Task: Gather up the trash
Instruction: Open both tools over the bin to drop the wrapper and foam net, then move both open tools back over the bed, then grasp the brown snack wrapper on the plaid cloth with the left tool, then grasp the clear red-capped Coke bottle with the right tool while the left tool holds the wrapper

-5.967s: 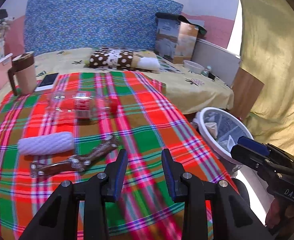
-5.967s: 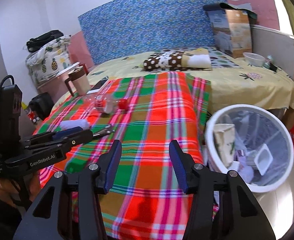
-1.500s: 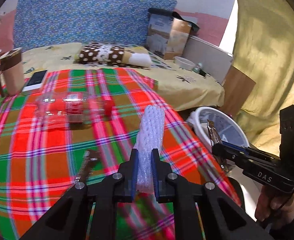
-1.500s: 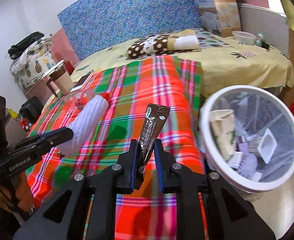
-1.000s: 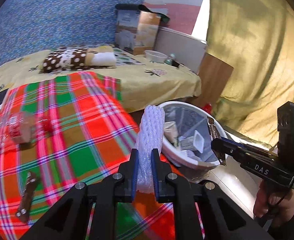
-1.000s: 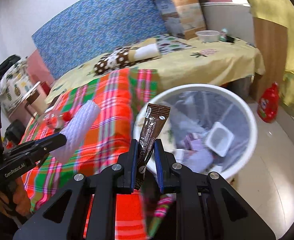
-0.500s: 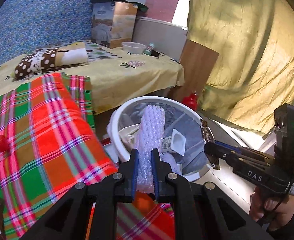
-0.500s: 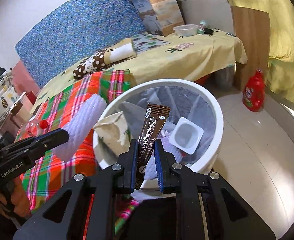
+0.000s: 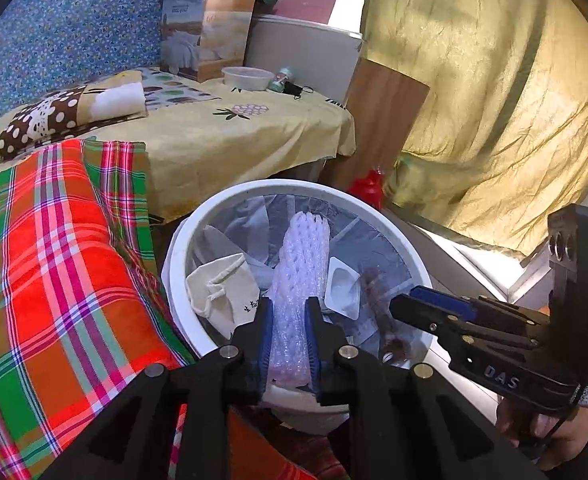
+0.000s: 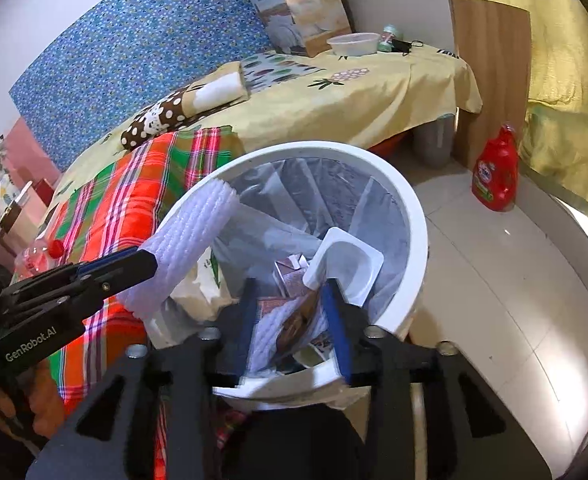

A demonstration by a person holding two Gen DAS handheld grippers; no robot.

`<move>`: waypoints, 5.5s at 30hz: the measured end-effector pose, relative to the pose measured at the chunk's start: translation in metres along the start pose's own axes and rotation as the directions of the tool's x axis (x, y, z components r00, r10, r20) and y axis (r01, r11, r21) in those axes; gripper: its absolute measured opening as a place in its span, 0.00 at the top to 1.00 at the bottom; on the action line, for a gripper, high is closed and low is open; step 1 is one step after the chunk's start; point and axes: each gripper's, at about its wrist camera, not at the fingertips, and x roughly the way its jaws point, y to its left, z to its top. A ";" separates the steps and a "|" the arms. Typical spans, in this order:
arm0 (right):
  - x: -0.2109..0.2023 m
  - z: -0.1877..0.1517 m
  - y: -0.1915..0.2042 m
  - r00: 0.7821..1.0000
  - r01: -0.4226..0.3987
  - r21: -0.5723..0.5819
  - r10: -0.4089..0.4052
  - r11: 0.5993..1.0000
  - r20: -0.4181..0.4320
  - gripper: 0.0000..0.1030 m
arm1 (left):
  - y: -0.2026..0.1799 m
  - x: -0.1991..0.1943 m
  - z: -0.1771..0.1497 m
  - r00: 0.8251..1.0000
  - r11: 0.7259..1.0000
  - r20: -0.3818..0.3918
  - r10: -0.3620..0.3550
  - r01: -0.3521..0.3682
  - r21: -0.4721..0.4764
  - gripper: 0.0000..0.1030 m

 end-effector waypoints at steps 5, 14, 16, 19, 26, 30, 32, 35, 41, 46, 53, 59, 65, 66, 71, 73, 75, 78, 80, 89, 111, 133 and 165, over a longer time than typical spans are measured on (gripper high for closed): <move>-0.006 -0.001 0.000 1.000 -0.013 0.007 0.013 1.000 0.013 0.57 | 0.002 -0.003 0.000 1.000 1.000 0.013 0.003 -0.003 -0.002 0.78; -0.022 -0.002 0.017 0.997 -0.060 -0.023 0.061 0.998 0.053 0.57 | 0.009 -0.034 -0.009 0.998 1.000 0.052 0.021 -0.020 -0.023 0.78; -0.024 -0.004 0.022 0.995 -0.077 -0.039 0.079 0.996 0.060 0.57 | 0.012 -0.044 -0.012 0.998 0.999 0.061 0.031 -0.029 -0.032 0.78; -0.026 -0.006 0.033 0.993 -0.098 -0.059 0.102 0.993 0.065 0.57 | 0.016 -0.058 -0.019 0.996 0.998 0.075 0.053 -0.050 -0.047 0.78; -0.029 -0.009 0.058 0.985 -0.149 -0.121 0.157 0.981 0.064 0.57 | 0.030 -0.087 -0.033 0.992 0.992 0.093 0.089 -0.081 -0.092 0.78; -0.029 -0.009 0.072 0.981 -0.170 -0.157 0.181 0.973 0.062 0.58 | 0.039 -0.103 -0.042 0.988 0.989 0.106 0.112 -0.100 -0.113 0.78; -0.029 -0.009 0.078 0.979 -0.181 -0.170 0.194 0.969 0.060 0.57 | 0.045 -0.110 -0.046 0.986 0.986 0.110 0.126 -0.111 -0.127 0.78; -0.030 -0.011 0.087 0.975 -0.199 -0.190 0.214 0.961 0.058 0.57 | 0.053 -0.121 -0.053 0.981 0.980 0.117 0.155 -0.138 -0.144 0.78; -0.028 -0.016 0.107 0.967 -0.238 -0.234 0.253 0.943 0.038 0.58 | 0.073 -0.138 -0.067 0.970 0.964 0.113 0.215 -0.192 -0.186 0.78; -0.024 -0.017 0.122 0.960 -0.263 -0.260 0.279 0.929 0.023 0.58 | 0.090 -0.152 -0.078 0.957 0.948 0.117 0.266 -0.237 -0.213 0.78; -0.021 -0.021 0.142 0.953 -0.290 -0.300 0.303 0.909 -0.001 0.57 | 0.111 -0.174 -0.094 0.931 0.919 0.119 0.345 -0.309 -0.247 0.78; -0.018 -0.024 0.157 0.948 -0.308 -0.331 0.317 0.892 -0.028 0.57 | 0.137 -0.190 -0.106 0.904 0.882 0.102 0.415 -0.373 -0.287 0.78; -0.017 -0.022 0.170 0.944 -0.318 -0.356 0.328 0.878 -0.036 0.57 | 0.161 -0.199 -0.117 0.877 0.848 0.081 0.473 -0.428 -0.313 0.78; -0.017 -0.022 0.172 0.944 -0.320 -0.360 0.329 0.876 -0.037 0.57 | 0.167 -0.200 -0.120 0.873 0.841 0.073 0.482 -0.438 -0.318 0.78; -0.011 -0.021 0.180 0.942 -0.326 -0.369 0.331 0.871 -0.050 0.57 | 0.187 -0.191 -0.130 0.873 0.826 0.012 0.487 -0.456 -0.330 0.72; -0.008 -0.020 0.183 0.942 -0.328 -0.373 0.332 0.868 -0.057 0.57 | 0.192 -0.185 -0.134 0.882 0.830 -0.014 0.472 -0.449 -0.331 0.72; -0.006 -0.020 0.186 0.941 -0.330 -0.377 0.332 0.865 -0.063 0.57 | 0.195 -0.179 -0.135 0.881 0.827 -0.041 0.471 -0.457 -0.326 0.72; -0.002 -0.017 0.192 0.938 -0.338 -0.391 0.338 0.856 -0.073 0.57 | 0.195 -0.170 -0.138 0.873 0.821 -0.080 0.482 -0.482 -0.306 0.72; 0.001 -0.014 0.196 0.936 -0.346 -0.398 0.344 0.850 -0.080 0.57 | 0.194 -0.170 -0.140 0.873 0.824 -0.076 0.481 -0.480 -0.300 0.72; 0.021 -0.002 0.219 0.923 -0.378 -0.459 0.363 0.804 -0.124 0.57 | 0.202 -0.183 -0.143 0.870 0.801 -0.059 0.489 -0.475 -0.365 0.84; 0.115 0.047 0.265 0.937 -0.350 -0.502 0.285 0.791 -0.204 0.57 | 0.250 -0.209 -0.136 0.842 0.739 -0.040 0.537 -0.493 -0.460 0.84; 0.063 0.005 0.302 0.802 -0.597 -0.524 0.466 0.608 -0.374 0.37 | 0.264 -0.243 -0.156 0.819 0.685 -0.020 0.574 -0.493 -0.537 0.84; 0.066 -0.012 0.295 0.864 -0.503 -0.545 0.368 0.671 -0.343 0.42 | 0.278 -0.239 -0.160 0.839 0.692 -0.021 0.544 -0.463 -0.554 0.84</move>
